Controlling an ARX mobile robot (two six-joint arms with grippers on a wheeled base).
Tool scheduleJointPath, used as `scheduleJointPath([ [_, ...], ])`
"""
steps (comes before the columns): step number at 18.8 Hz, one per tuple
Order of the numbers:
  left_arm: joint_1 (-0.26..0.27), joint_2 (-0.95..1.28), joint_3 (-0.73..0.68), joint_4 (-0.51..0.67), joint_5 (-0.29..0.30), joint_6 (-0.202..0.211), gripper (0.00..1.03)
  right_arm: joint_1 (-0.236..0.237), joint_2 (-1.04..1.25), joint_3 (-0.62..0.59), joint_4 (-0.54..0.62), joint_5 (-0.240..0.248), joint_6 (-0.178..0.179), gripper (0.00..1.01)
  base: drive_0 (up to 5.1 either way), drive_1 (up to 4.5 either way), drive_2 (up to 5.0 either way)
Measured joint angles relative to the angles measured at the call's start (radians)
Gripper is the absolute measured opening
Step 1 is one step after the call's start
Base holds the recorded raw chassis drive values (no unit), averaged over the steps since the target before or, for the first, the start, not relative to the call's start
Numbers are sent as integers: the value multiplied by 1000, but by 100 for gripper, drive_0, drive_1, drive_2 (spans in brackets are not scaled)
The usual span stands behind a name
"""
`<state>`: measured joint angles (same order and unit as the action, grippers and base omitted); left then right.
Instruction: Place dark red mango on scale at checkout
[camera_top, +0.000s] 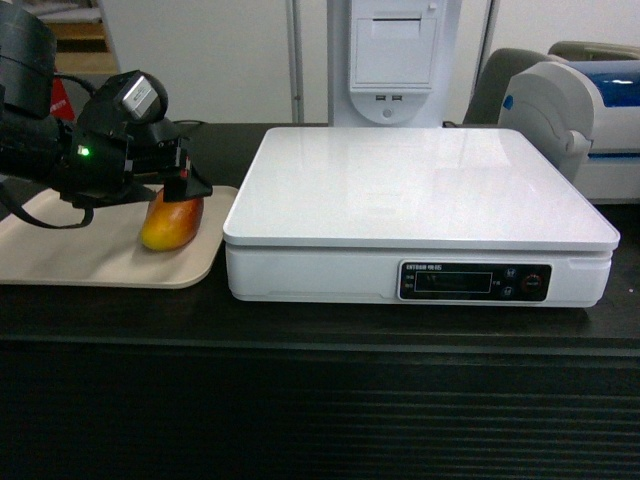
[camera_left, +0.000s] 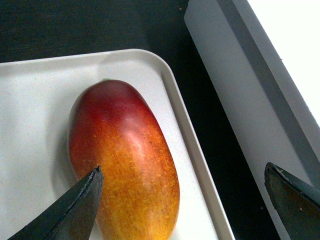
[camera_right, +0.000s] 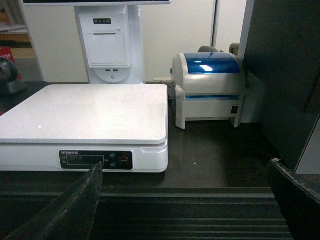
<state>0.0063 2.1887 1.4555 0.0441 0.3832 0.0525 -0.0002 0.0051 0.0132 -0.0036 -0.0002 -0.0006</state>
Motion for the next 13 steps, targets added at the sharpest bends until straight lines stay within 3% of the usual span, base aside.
scheduleJointPath([
  [3, -4, 27, 42, -35, -6, 0, 98, 0, 0, 0, 0, 0, 0, 98, 0, 0, 0],
  [9, -13, 114, 165, -104, -96, 3, 98, 0, 0, 0, 0, 0, 0, 98, 0, 0, 0],
  [13, -20, 164, 214, -126, -132, 52, 98, 0, 0, 0, 0, 0, 0, 98, 0, 0, 0],
])
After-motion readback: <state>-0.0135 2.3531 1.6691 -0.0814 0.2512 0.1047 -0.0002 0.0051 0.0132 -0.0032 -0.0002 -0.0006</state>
